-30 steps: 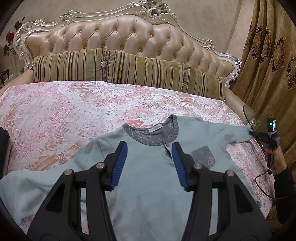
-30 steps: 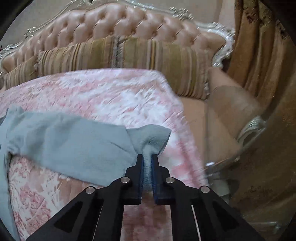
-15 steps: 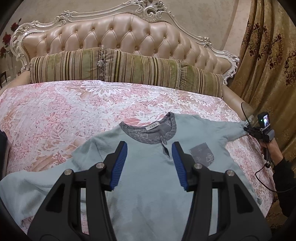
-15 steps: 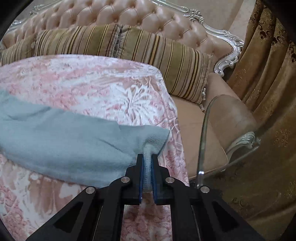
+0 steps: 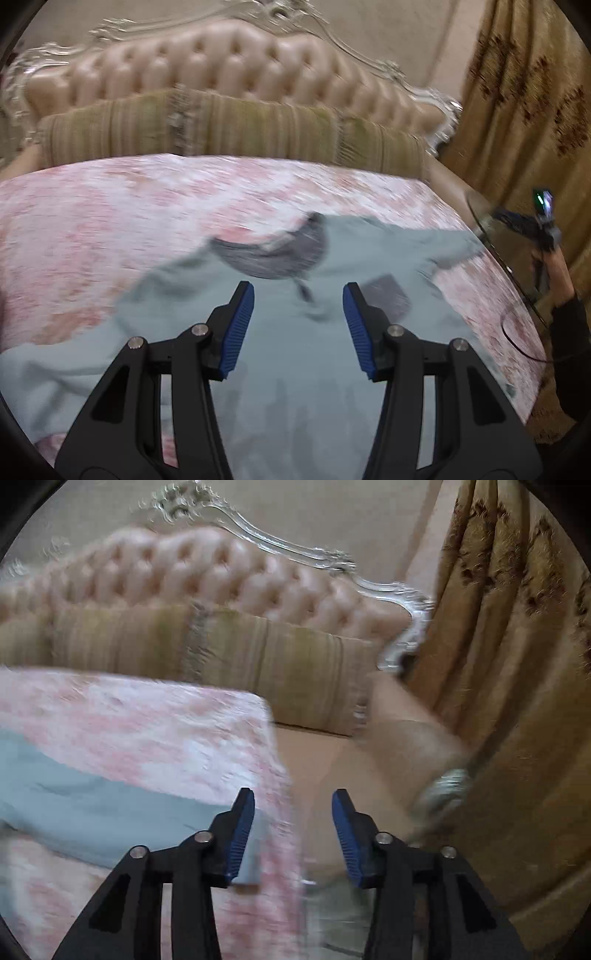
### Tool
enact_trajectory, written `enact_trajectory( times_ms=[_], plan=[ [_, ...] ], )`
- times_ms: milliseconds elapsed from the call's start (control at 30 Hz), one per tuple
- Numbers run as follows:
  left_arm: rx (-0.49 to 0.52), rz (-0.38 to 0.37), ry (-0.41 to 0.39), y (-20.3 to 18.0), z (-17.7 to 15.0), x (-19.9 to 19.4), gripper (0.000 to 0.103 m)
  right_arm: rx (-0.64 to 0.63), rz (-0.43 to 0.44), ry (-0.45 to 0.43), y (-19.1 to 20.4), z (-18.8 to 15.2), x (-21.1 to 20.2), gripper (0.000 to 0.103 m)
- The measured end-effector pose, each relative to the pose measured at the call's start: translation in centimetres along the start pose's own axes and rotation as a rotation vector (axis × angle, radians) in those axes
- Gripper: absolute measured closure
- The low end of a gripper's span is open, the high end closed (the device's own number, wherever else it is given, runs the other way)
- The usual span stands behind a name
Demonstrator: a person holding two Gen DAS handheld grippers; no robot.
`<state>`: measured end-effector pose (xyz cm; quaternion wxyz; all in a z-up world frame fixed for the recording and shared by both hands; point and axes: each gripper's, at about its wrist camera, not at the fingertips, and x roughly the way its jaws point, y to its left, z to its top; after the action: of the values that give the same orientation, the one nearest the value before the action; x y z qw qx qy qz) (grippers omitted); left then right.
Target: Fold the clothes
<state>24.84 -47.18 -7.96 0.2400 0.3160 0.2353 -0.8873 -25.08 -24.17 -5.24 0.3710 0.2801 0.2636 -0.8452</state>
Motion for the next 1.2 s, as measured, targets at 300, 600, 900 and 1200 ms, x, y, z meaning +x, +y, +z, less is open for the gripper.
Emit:
enact_trajectory(
  times_ms=[300,600,900,1200],
  plan=[
    [0.161,-0.068,0.170,-11.6,1.5,12.7,0.095,-0.279,0.452,0.100,17.3,2.3,3.5,0.057],
    [0.285,-0.069,0.233,-18.4,0.6,19.0,0.095,-0.378,0.506,0.108,21.9,2.7,6.9,0.055],
    [0.280,-0.063,0.263,-18.8,-1.1,17.2,0.100,-0.353,0.422,0.087,21.7,3.3,7.4,0.044],
    [0.001,0.125,0.097,-5.2,-5.8,0.2,0.099,-0.425,0.452,-0.020,23.4,5.5,-2.2,0.041]
  ],
)
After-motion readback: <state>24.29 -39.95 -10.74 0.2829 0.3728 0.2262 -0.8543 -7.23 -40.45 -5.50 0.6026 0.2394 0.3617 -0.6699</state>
